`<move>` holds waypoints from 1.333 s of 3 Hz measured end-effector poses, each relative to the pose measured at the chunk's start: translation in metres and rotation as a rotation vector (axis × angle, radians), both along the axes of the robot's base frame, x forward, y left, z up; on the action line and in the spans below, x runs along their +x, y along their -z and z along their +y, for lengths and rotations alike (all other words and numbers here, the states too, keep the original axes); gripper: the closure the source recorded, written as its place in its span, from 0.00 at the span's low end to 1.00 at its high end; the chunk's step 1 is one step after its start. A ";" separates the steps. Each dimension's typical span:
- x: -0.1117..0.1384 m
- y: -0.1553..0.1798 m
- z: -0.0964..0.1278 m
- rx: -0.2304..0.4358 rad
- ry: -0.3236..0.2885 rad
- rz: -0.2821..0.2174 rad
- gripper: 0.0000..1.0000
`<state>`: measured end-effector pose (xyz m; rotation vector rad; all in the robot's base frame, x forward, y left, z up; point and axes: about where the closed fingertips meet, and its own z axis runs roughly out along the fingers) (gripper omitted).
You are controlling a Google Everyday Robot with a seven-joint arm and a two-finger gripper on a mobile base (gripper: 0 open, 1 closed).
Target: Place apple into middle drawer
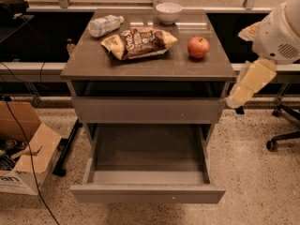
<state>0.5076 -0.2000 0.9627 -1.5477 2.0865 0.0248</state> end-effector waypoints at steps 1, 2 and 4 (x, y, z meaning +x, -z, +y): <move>0.034 0.010 0.000 0.058 0.001 -0.015 0.00; 0.110 0.032 -0.017 0.118 -0.005 -0.011 0.00; 0.125 0.040 -0.014 0.165 0.030 -0.018 0.00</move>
Offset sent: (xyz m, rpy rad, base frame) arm 0.1135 -0.0173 -0.0320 0.1608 -0.0216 -0.0057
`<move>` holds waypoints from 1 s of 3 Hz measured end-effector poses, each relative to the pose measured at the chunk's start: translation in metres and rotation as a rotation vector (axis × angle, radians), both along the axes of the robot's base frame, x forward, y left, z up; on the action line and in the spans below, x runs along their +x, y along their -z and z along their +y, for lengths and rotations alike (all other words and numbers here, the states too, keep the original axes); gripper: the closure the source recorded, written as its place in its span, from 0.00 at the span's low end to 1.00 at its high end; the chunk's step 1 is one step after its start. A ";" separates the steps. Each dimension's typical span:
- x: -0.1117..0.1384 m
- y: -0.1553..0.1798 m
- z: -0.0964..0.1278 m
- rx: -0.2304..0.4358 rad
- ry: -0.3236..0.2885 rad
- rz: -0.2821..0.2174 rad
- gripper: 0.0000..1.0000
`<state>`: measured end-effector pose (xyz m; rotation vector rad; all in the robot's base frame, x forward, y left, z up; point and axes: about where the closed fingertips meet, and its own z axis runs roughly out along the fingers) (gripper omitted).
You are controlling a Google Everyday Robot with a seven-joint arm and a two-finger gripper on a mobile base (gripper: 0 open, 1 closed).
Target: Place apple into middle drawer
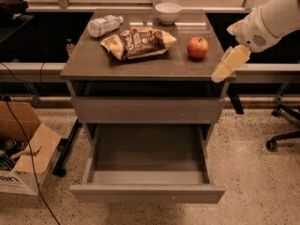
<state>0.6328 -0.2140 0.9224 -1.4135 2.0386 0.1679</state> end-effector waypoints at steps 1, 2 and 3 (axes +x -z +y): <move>0.028 0.012 0.003 0.054 0.055 -0.019 0.00; 0.060 0.023 0.004 0.098 0.101 -0.037 0.00; 0.100 0.031 0.004 0.158 0.130 -0.065 0.00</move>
Offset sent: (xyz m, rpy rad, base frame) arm 0.0985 -0.0016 -0.0298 0.1517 -0.0686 -0.1646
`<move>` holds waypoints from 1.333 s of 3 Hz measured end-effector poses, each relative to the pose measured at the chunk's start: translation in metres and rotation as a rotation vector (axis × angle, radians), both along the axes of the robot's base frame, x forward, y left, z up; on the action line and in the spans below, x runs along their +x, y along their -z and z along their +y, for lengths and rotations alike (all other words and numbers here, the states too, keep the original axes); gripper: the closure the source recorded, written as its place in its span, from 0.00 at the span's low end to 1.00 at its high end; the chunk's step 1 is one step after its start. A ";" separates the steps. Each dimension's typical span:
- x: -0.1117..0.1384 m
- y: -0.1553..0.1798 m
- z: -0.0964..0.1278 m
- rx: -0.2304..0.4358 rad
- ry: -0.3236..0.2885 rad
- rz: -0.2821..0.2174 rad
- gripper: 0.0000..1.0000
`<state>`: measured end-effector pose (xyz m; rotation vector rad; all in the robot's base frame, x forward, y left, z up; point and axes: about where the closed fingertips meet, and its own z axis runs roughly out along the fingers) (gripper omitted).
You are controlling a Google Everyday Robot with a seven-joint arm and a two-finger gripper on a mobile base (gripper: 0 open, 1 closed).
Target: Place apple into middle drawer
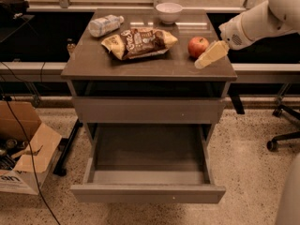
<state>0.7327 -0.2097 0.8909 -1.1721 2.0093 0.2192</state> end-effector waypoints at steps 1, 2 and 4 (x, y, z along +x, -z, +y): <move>0.023 0.010 0.000 0.041 0.009 -0.005 0.00; 0.041 0.021 0.000 0.073 0.010 0.001 0.00; 0.061 0.043 0.017 0.133 -0.022 0.035 0.14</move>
Offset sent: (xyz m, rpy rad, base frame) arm 0.0661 -0.0105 -0.0258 0.1110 -0.0011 -0.0182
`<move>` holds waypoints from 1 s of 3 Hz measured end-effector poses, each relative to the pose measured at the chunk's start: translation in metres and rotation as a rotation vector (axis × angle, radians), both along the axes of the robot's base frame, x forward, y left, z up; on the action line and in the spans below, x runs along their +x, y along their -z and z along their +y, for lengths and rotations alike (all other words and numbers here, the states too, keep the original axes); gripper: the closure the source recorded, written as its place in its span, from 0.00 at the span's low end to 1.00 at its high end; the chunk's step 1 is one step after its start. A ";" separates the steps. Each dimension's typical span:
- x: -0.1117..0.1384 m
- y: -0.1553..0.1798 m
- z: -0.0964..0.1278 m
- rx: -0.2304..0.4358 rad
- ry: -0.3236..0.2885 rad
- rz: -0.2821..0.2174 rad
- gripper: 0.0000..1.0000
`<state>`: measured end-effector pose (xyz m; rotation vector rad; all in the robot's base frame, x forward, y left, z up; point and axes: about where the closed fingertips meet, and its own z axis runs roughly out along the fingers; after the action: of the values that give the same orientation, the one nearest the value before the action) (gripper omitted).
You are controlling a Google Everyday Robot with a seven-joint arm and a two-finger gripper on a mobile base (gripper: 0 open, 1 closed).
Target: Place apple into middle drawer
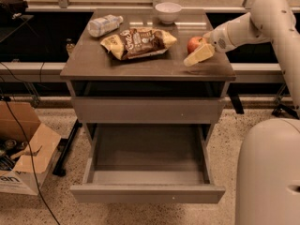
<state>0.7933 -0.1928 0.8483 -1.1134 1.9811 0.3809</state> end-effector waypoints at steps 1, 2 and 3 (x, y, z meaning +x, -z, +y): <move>0.003 0.005 0.008 0.015 -0.016 0.011 0.38; 0.004 0.002 0.011 0.021 -0.028 0.004 0.61; 0.000 -0.012 0.012 0.016 -0.037 -0.025 0.84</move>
Offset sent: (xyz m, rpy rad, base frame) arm 0.0040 0.0061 0.0123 0.0261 -0.0191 0.0347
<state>0.7933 -0.1812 0.8601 -1.1410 1.9351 0.3995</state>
